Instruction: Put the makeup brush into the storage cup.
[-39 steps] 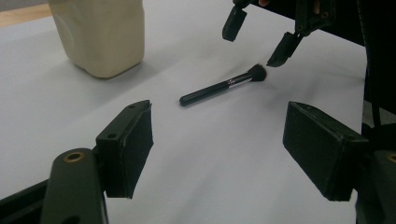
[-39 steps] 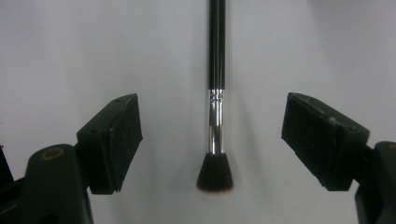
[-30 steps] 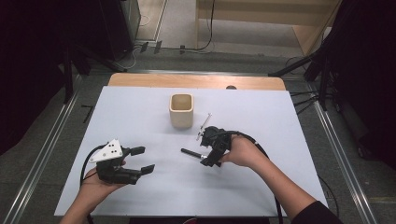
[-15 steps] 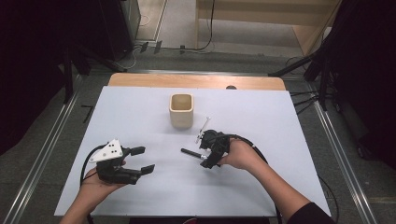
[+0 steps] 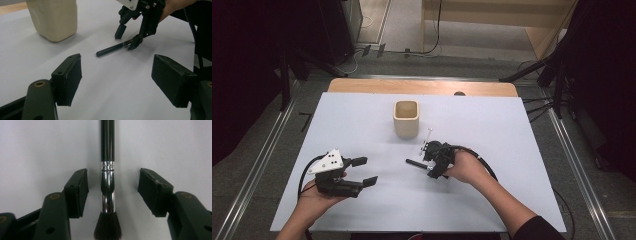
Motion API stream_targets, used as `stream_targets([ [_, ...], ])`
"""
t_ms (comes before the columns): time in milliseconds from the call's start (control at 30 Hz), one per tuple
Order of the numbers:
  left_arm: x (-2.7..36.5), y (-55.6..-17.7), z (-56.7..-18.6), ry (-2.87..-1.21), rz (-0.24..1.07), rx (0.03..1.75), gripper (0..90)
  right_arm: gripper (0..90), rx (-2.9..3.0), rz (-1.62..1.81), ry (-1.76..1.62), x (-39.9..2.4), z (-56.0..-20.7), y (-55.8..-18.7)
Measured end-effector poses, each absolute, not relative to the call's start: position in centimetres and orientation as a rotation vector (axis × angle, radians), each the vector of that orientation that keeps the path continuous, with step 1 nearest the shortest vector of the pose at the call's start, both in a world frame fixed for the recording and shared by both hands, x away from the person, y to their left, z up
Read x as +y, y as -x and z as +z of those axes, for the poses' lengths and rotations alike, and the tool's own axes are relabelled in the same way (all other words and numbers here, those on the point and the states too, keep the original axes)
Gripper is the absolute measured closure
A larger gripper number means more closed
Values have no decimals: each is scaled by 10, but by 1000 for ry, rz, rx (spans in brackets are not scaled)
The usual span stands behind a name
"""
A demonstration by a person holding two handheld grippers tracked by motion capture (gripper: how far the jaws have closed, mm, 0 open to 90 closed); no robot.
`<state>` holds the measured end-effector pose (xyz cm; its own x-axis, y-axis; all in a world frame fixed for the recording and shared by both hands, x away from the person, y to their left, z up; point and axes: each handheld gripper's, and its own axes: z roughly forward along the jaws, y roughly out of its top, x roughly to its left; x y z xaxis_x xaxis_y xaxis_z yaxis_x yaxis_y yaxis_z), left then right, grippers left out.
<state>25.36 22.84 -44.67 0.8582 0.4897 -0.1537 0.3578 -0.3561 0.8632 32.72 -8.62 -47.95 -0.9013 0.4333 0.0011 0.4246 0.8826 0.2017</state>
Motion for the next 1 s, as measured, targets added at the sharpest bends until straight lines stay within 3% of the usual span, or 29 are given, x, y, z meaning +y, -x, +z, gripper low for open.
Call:
stream_targets([
  [367,228,-253,-447,-1979,157,623,248,641,3010,286,-657,-82,-477,-322],
  [533,228,-254,-447,-1983,159,623,248,782,3009,255,-687,-80,-476,-323],
  [1000,228,-254,-447,-1982,152,626,248,794,3017,325,-749,-88,-474,-329],
])
